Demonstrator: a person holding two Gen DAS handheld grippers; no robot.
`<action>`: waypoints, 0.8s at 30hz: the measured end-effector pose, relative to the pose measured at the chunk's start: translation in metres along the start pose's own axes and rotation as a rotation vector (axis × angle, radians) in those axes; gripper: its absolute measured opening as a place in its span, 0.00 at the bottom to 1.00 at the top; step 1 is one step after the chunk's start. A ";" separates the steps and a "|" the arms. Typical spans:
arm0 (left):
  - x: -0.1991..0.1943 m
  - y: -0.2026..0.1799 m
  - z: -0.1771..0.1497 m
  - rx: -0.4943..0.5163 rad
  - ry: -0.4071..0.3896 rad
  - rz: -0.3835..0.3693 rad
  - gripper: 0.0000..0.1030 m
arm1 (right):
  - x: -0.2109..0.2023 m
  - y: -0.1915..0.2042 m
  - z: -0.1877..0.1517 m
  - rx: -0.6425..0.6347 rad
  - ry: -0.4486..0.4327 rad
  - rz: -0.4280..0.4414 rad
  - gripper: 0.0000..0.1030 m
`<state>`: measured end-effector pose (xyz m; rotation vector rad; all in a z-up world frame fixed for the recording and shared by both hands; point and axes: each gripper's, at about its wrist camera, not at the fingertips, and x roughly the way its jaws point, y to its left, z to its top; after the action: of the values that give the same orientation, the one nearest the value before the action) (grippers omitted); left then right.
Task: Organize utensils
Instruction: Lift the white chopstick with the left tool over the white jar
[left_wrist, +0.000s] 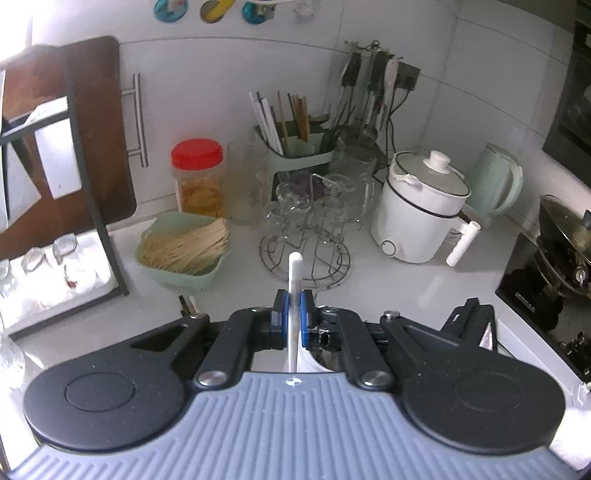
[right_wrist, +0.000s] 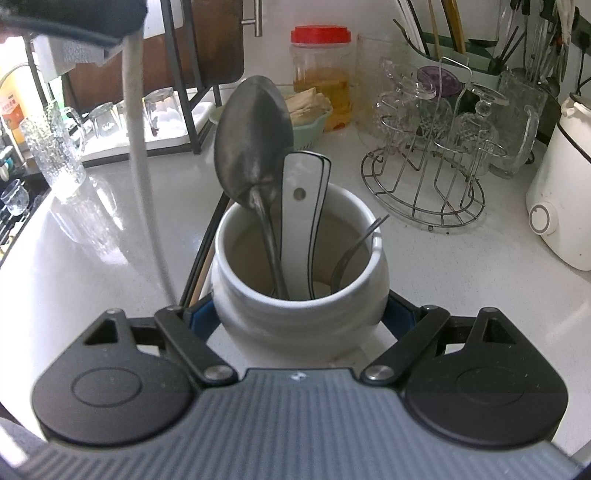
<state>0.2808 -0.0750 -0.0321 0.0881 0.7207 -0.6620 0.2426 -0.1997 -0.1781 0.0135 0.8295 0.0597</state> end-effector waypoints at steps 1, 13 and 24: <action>-0.002 -0.001 0.002 0.005 -0.001 -0.005 0.07 | 0.000 0.000 0.000 0.000 -0.001 -0.001 0.89; -0.033 -0.010 0.037 0.070 -0.046 -0.014 0.07 | -0.001 0.001 0.000 0.004 -0.008 -0.003 0.89; -0.071 -0.033 0.066 0.126 -0.115 -0.051 0.07 | 0.000 0.000 -0.001 0.009 -0.020 -0.005 0.89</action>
<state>0.2599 -0.0827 0.0678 0.1467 0.5717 -0.7556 0.2417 -0.1993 -0.1784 0.0207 0.8097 0.0506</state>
